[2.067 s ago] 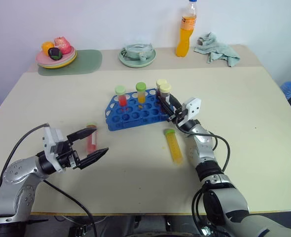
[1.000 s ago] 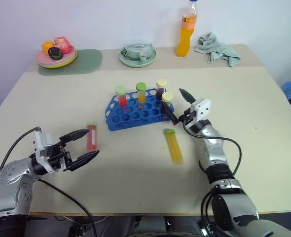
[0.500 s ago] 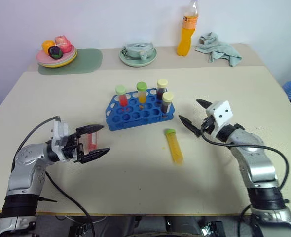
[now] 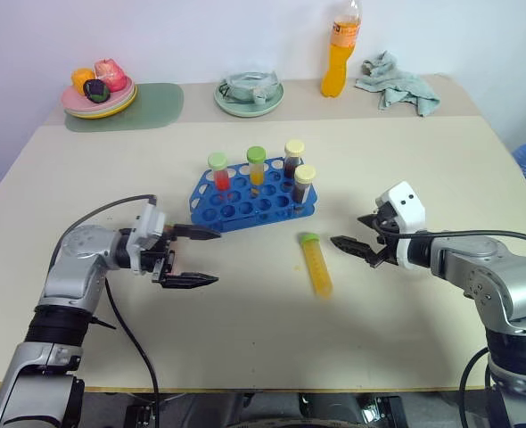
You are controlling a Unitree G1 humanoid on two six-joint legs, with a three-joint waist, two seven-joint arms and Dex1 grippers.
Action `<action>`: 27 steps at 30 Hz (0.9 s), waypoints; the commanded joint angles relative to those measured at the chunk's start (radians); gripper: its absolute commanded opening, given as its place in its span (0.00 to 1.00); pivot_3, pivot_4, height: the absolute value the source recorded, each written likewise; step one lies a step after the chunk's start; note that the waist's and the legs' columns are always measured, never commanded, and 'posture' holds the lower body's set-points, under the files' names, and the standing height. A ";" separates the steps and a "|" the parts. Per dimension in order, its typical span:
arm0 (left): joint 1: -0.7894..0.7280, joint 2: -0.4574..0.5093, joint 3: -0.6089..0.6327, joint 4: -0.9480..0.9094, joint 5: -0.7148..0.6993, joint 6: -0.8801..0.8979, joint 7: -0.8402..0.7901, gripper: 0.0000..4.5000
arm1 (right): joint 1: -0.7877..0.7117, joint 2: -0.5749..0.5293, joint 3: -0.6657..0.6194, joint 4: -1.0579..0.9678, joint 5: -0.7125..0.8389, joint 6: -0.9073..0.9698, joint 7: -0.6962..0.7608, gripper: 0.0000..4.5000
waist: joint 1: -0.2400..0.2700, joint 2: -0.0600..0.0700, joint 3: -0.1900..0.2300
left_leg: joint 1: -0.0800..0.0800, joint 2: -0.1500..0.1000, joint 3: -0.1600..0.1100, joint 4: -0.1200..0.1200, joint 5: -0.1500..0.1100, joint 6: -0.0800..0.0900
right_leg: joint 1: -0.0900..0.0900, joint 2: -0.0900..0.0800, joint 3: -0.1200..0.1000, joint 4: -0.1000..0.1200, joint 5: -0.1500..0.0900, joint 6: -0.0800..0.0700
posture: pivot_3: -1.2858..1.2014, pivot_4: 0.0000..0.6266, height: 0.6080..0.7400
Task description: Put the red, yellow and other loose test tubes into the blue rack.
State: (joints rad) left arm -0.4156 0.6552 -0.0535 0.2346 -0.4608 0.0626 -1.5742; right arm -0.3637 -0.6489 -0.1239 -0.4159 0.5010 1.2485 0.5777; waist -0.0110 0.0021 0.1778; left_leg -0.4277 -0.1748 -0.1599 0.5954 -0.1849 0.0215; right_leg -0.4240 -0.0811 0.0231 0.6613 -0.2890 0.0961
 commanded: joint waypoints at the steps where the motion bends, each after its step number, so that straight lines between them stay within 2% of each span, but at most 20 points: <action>1: -0.038 -0.007 -0.020 -0.010 0.016 -0.008 -0.018 1.00 | -0.065 0.017 -0.033 -0.020 0.047 0.121 -0.033 0.99 | 0.001 0.000 0.000 | 0.000 0.000 0.000 0.000 0.000 0.000 | 0.000 0.000 0.000 0.000 0.000 0.000 | 0.52 0.24 1.00; 5: -0.083 -0.033 -0.039 0.040 0.039 -0.023 -0.027 1.00 | -0.111 0.030 -0.030 -0.043 0.080 0.225 -0.053 0.99 | 0.002 0.000 0.000 | 0.000 0.000 0.000 0.001 0.000 0.000 | 0.000 0.000 0.000 0.001 0.000 0.000 | 0.52 0.24 1.00; 10: -0.098 -0.057 -0.052 0.061 0.053 -0.034 -0.025 1.00 | -0.194 0.121 -0.079 -0.062 0.150 0.362 -0.082 0.99 | -0.002 -0.001 0.000 | 0.000 0.000 0.000 0.001 0.000 0.000 | 0.000 0.000 0.000 0.002 0.000 0.000 | 0.52 0.24 1.00; 19: -0.093 -0.074 -0.056 0.012 0.067 -0.023 0.020 1.00 | -0.219 0.122 -0.027 -0.055 0.261 0.366 -0.157 0.99 | 0.000 -0.001 0.000 | 0.000 0.000 0.000 0.004 0.001 0.000 | 0.001 0.000 0.000 0.003 0.002 0.002 | 0.52 0.24 1.00; 27: -0.052 -0.044 -0.017 -0.026 0.048 -0.023 0.066 1.00 | -0.233 0.136 0.071 -0.054 0.246 0.366 -0.258 0.99 | -0.004 -0.001 0.000 | 0.000 0.000 0.000 0.004 0.001 0.000 | 0.000 0.000 0.000 0.004 0.002 0.002 | 0.52 0.24 1.00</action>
State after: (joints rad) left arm -0.4719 0.5974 -0.1005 0.2416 -0.4011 0.0420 -1.5125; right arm -0.5724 -0.5237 -0.0626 -0.4459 0.7479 1.6074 0.3351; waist -0.0145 0.0011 0.1774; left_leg -0.4275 -0.1750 -0.1599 0.5999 -0.1839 0.0210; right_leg -0.4235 -0.0808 0.0229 0.6653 -0.2872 0.0977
